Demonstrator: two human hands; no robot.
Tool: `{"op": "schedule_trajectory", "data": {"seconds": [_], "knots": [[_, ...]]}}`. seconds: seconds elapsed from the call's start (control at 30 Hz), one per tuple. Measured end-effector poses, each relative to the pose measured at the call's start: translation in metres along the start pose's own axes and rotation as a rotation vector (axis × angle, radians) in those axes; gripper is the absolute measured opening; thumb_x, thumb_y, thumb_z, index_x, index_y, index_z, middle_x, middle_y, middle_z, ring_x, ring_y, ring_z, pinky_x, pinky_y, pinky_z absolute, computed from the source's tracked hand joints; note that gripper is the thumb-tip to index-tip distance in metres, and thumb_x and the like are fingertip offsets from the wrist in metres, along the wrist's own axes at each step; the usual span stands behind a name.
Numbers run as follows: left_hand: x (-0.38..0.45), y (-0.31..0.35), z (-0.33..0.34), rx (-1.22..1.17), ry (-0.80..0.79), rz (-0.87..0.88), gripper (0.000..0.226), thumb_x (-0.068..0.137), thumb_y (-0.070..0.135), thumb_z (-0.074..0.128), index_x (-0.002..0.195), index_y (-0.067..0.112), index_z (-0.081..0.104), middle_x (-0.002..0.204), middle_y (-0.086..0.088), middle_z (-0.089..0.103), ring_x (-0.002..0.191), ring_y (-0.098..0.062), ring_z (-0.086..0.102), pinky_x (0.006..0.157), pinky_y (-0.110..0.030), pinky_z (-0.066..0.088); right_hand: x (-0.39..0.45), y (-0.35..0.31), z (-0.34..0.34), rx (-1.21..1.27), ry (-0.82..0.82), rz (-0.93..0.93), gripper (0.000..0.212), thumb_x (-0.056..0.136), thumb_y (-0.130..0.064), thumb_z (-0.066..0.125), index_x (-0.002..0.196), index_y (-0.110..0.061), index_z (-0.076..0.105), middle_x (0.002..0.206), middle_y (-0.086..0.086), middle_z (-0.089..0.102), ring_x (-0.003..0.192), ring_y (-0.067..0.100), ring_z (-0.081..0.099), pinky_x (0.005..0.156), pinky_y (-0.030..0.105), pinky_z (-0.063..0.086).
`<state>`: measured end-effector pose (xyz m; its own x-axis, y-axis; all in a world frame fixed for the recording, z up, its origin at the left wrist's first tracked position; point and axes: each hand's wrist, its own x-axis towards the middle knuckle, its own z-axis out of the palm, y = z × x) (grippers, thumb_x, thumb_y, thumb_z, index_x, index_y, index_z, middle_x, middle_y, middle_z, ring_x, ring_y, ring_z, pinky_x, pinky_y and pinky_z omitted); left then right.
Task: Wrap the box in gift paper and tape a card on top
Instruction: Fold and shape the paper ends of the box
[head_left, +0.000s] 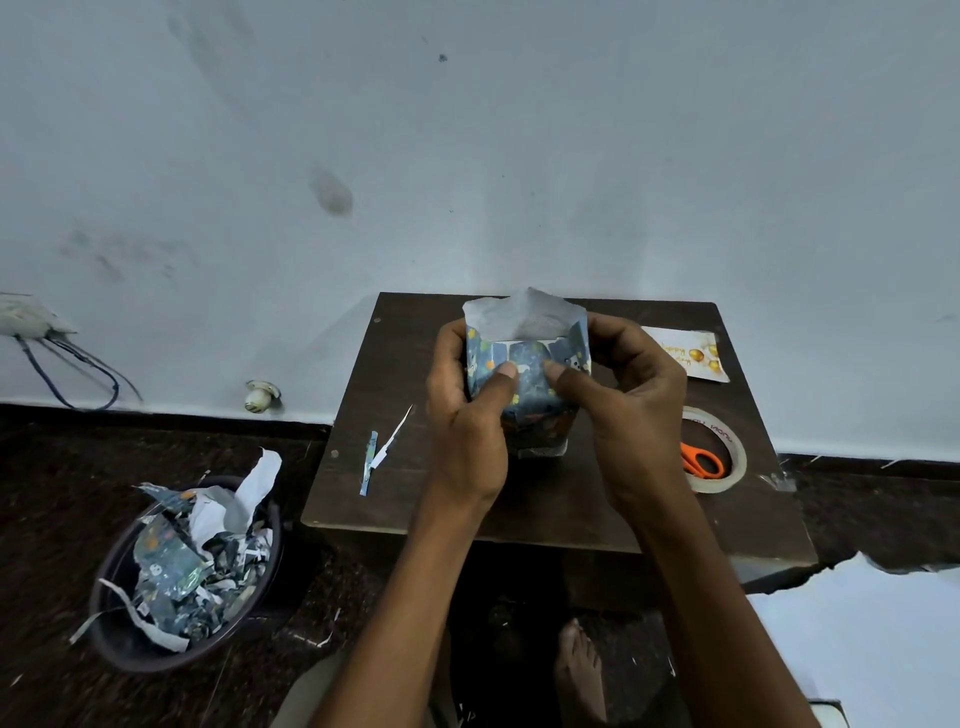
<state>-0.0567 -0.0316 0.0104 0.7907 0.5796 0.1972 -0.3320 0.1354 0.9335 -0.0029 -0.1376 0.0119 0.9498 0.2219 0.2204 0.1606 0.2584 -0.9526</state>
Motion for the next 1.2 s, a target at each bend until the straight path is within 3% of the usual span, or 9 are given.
{"op": "schedule_trajectory", "data": {"seconds": [0.3,0.4,0.5,0.6,0.7,0.87,1.0,1.1,1.2], "knots": [[0.002,-0.006,0.002,-0.01,0.038,-0.09,0.042,0.092,-0.016,0.045,0.113,0.017,0.058,0.092,0.005,0.073,0.085,-0.012,0.07,0.071,-0.027,0.058,-0.003,0.011,0.001,-0.119,0.097,-0.027,0.037,0.081,0.0,0.077,0.114,-0.012,0.066,0.109,0.002,0.072,0.103,0.019,0.071,0.074,0.035,0.06],[0.002,-0.008,0.002,-0.006,0.037,-0.083,0.042,0.091,-0.016,0.046,0.116,0.016,0.057,0.095,0.005,0.073,0.087,-0.012,0.069,0.072,-0.026,0.057,-0.007,0.012,0.007,-0.231,0.199,-0.145,0.028,0.082,0.0,0.076,0.106,-0.01,0.065,0.102,0.004,0.069,0.092,0.019,0.07,0.071,0.036,0.06],[0.0,-0.01,0.002,0.007,0.065,-0.027,0.045,0.089,-0.011,0.049,0.124,0.018,0.049,0.112,-0.001,0.067,0.095,-0.012,0.067,0.076,-0.027,0.055,-0.01,0.014,0.01,-0.37,0.236,-0.287,0.02,0.079,0.002,0.073,0.095,-0.009,0.067,0.095,0.005,0.067,0.083,0.016,0.067,0.07,0.032,0.058],[-0.002,-0.014,0.002,0.052,0.135,0.074,0.048,0.086,-0.012,0.052,0.115,0.026,0.041,0.105,0.016,0.063,0.093,-0.008,0.062,0.077,-0.026,0.052,-0.01,0.014,0.011,-0.434,0.219,-0.365,0.019,0.076,0.007,0.07,0.089,-0.007,0.072,0.09,0.006,0.066,0.077,0.014,0.064,0.068,0.025,0.054],[-0.003,-0.016,0.002,0.077,0.146,0.117,0.042,0.083,-0.006,0.053,0.108,0.026,0.043,0.103,0.004,0.059,0.091,-0.011,0.06,0.076,-0.028,0.05,-0.007,0.014,0.006,-0.467,0.163,-0.413,0.02,0.074,0.007,0.072,0.089,-0.006,0.075,0.088,0.008,0.063,0.077,0.016,0.063,0.066,0.024,0.052],[0.0,-0.018,0.0,0.116,0.099,0.135,0.029,0.083,-0.006,0.052,0.101,0.017,0.048,0.102,0.002,0.057,0.089,-0.005,0.059,0.073,-0.02,0.049,-0.006,0.014,0.002,-0.531,0.07,-0.442,0.009,0.076,-0.003,0.077,0.084,-0.006,0.075,0.089,0.009,0.06,0.084,0.017,0.06,0.068,0.018,0.046],[0.002,-0.021,-0.006,0.151,0.046,0.173,0.024,0.081,-0.001,0.055,0.098,0.016,0.051,0.109,-0.024,0.054,0.092,-0.028,0.059,0.074,-0.034,0.049,-0.005,0.017,0.002,-0.518,0.068,-0.418,0.003,0.08,-0.006,0.073,0.078,-0.005,0.072,0.087,0.009,0.059,0.081,0.022,0.06,0.064,0.028,0.049],[0.001,-0.022,-0.009,0.147,-0.001,0.221,0.015,0.086,0.011,0.055,0.1,0.015,0.055,0.108,-0.03,0.051,0.095,-0.045,0.054,0.077,-0.049,0.048,-0.004,0.018,0.002,-0.513,0.092,-0.403,0.005,0.081,-0.006,0.073,0.076,-0.005,0.071,0.086,0.009,0.059,0.08,0.022,0.06,0.063,0.034,0.05],[0.003,-0.023,-0.008,0.128,0.053,0.175,0.01,0.091,0.011,0.051,0.096,0.016,0.057,0.101,-0.022,0.057,0.09,-0.032,0.055,0.078,-0.047,0.046,-0.004,0.018,0.003,-0.501,0.099,-0.4,0.004,0.081,-0.005,0.072,0.077,-0.006,0.071,0.087,0.009,0.06,0.08,0.022,0.06,0.064,0.034,0.051]]}}
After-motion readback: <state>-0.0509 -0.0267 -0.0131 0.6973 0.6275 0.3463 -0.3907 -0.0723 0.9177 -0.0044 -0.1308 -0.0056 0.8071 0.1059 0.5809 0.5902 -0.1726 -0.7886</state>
